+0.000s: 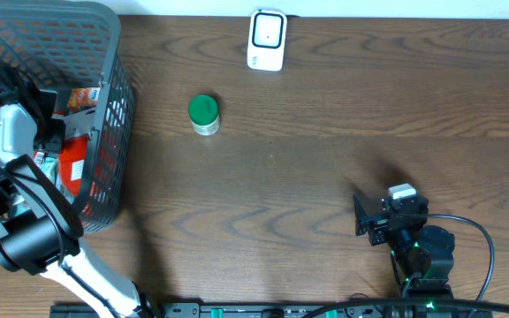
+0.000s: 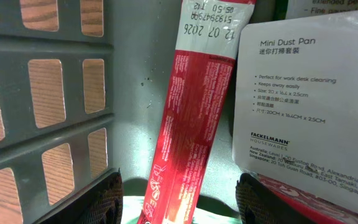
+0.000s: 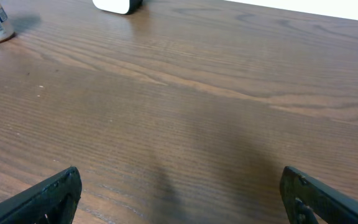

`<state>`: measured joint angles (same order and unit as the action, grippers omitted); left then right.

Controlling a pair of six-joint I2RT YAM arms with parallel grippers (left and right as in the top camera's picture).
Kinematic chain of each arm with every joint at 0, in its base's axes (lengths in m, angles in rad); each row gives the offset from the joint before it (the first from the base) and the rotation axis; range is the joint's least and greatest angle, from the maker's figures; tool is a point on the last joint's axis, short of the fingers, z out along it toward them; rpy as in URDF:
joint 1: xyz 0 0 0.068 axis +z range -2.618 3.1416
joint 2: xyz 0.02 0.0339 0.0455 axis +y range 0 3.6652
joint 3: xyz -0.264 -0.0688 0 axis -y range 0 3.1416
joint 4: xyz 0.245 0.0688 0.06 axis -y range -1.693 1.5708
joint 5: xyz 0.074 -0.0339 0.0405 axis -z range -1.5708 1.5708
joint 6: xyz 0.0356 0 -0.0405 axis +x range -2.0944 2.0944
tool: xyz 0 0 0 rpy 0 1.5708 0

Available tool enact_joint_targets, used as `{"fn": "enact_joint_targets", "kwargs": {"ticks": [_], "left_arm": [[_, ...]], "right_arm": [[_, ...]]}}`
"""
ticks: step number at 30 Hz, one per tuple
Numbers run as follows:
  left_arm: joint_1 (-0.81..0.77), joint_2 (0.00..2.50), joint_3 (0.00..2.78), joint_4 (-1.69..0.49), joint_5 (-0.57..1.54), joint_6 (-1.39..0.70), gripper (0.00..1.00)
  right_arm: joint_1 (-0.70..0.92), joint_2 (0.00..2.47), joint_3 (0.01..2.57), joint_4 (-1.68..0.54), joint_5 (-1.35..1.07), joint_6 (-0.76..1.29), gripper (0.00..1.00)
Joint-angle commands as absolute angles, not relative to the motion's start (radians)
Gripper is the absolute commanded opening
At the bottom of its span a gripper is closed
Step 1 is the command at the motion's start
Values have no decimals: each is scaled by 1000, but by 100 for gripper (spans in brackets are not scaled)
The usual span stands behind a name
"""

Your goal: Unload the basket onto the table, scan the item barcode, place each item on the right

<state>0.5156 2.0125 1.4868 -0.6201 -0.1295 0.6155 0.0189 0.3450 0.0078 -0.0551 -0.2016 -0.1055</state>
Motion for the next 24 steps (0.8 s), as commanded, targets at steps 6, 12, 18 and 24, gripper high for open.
{"fn": "enact_joint_targets", "kwargs": {"ticks": [6, 12, 18, 24], "left_arm": [[538, 2120, 1483, -619, -108, 636, 59], [538, 2136, 1483, -600, -109, 636, 44], [537, 2136, 1483, -585, -120, 635, 27], [537, 2136, 1483, -583, -120, 635, 19]], "right_arm": [[26, 346, 6, -60, -191, -91, 99], [26, 346, 6, -60, -191, -91, 99], [26, 346, 6, -60, -191, -91, 99], [26, 346, 6, -60, -191, -91, 99]]}}
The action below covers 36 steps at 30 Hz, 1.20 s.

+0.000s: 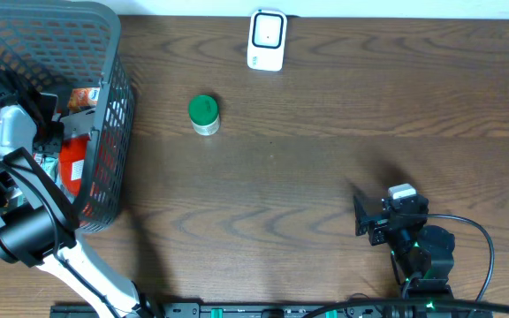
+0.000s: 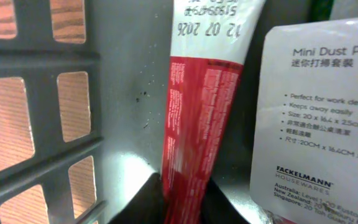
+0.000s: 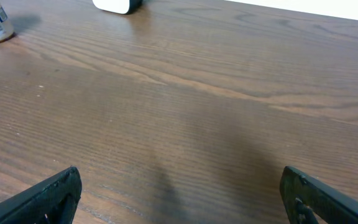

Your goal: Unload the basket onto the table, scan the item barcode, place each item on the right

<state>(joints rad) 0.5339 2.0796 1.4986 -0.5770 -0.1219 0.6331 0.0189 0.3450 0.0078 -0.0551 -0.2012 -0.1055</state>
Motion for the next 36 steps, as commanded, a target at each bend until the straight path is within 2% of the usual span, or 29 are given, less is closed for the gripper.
{"fn": "enact_joint_targets", "kwargs": {"ticks": [1, 2, 8, 28, 36], "left_arm": [[537, 2135, 1483, -581, -121, 635, 19], [537, 2133, 1483, -580, -121, 635, 13], [537, 2111, 1483, -567, -124, 635, 8], [537, 1946, 1485, -532, -123, 604, 7], [525, 1839, 1485, -506, -118, 526, 8]], "right_arm": [[26, 346, 6, -60, -191, -91, 99], [26, 346, 6, -60, -191, -91, 99], [26, 346, 6, -60, -191, -91, 99], [26, 346, 6, -60, -188, -91, 99], [26, 346, 6, -60, -188, -91, 99]]}}
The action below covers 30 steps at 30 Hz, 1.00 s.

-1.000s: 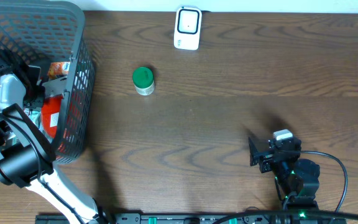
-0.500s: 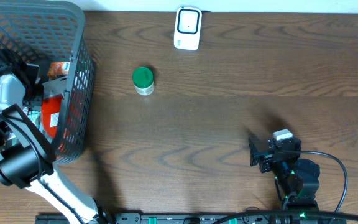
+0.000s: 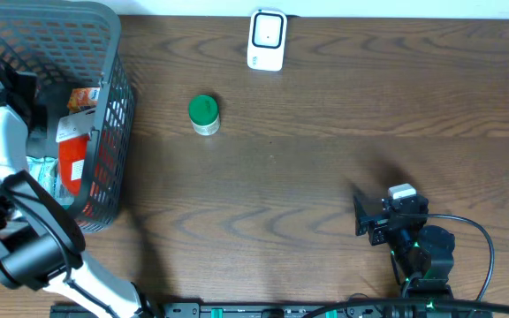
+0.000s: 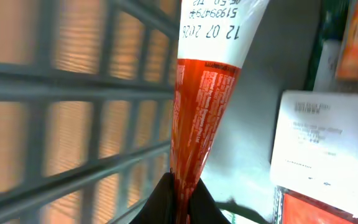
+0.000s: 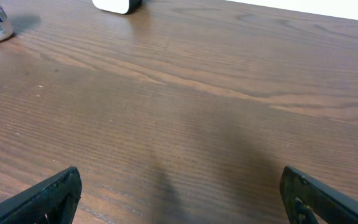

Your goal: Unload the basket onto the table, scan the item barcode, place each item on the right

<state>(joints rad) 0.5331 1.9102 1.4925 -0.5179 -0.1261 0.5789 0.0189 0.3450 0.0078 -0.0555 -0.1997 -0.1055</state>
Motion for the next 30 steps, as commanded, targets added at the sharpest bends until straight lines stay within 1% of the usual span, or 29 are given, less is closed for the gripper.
{"fn": "enact_joint_targets", "kwargs": {"ticks": [1, 9, 14, 17, 27, 30], "left_arm": [[521, 1821, 1485, -503, -114, 519, 8], [468, 1662, 1485, -488, -106, 486, 8], [420, 1579, 1485, -488, -30, 427, 8], [372, 1532, 1485, -488, 28, 400, 8], [185, 1408, 1485, -543, 43, 395, 9], [139, 1389, 1485, -591, 102, 443, 10]], "right_arm": [[26, 346, 6, -60, -188, -91, 99], [26, 346, 6, -57, -188, -91, 99], [26, 346, 6, -53, -188, -91, 99], [26, 346, 6, -51, -188, -91, 99], [26, 346, 6, -46, -188, -91, 99], [26, 346, 6, -45, -188, -91, 99]]}}
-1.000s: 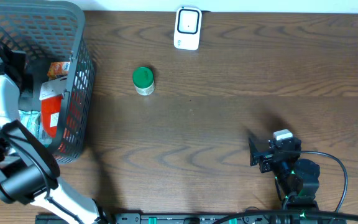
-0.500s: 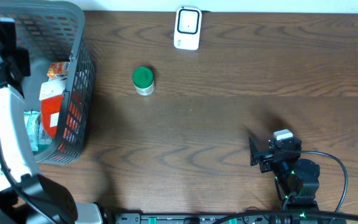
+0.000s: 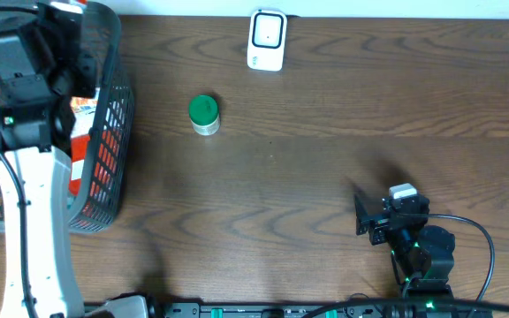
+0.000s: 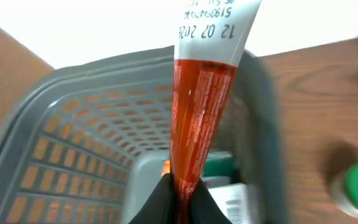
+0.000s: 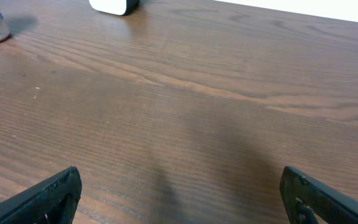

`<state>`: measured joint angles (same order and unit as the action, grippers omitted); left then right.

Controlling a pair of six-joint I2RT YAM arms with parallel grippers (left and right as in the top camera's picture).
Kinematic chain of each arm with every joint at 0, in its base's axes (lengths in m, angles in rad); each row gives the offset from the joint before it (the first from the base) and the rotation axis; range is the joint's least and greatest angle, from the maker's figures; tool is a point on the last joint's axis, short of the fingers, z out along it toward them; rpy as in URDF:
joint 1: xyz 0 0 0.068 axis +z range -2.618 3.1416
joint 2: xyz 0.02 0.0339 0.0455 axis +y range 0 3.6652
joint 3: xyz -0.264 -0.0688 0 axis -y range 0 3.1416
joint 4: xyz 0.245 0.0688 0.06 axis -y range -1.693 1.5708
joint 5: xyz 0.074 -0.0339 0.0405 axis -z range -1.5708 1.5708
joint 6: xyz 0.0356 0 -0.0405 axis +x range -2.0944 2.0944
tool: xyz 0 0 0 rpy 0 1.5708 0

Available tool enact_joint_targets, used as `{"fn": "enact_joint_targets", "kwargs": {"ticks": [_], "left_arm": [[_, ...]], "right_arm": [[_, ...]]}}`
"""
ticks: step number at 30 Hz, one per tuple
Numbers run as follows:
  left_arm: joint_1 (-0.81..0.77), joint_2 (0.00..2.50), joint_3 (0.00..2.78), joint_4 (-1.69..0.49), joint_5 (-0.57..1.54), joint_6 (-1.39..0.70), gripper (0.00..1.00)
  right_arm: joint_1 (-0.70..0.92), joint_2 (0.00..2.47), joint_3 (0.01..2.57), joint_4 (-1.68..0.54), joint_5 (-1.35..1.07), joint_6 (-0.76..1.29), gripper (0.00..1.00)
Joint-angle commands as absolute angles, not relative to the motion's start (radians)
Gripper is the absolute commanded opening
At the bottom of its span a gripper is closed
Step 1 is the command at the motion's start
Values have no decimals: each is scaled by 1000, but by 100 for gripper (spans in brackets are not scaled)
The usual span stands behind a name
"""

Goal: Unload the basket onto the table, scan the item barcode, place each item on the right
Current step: 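Carry the red packet out of the basket and drop it on the table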

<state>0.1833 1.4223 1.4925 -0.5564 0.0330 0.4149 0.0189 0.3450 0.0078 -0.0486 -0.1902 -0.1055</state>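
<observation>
My left gripper is shut on the lower end of a long red packet whose white end carries a printed date. It holds the packet upright, high above the grey basket. From overhead the raised left arm covers the basket's back left part, and the packet hardly shows there. The white barcode scanner lies at the table's far edge. Near the front right, my right gripper rests open over bare wood, its fingers wide apart.
A green-lidded jar stands between the basket and the scanner; it also shows blurred in the left wrist view as the jar. Several other packaged goods lie in the basket, among them a white label with a barcode.
My left gripper, still shut on the red packet, was down among the basket walls and is now well above the basket rim. The right arm has not moved.
My left gripper stood open astride the red packet lying in the basket beside a dust pan pack. Then it was shut on the packet's lower end. Later it held the packet higher inside the basket, and now above it.
</observation>
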Motion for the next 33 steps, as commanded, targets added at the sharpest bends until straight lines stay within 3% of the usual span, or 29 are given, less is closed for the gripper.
{"fn": "enact_joint_targets", "kwargs": {"ticks": [1, 9, 18, 33], "left_arm": [[126, 1385, 1485, -598, 123, 455, 10], [2, 1409, 1485, -709, 304, 455, 12], [-22, 1558, 1485, -875, 307, 455, 11], [-41, 1728, 1485, -866, 306, 451, 8]], "right_arm": [[26, 346, 6, -44, -188, -91, 99], [26, 346, 6, -37, -188, -91, 99], [26, 346, 6, -28, -188, -91, 99], [26, 346, 6, -30, -188, -91, 99]]}}
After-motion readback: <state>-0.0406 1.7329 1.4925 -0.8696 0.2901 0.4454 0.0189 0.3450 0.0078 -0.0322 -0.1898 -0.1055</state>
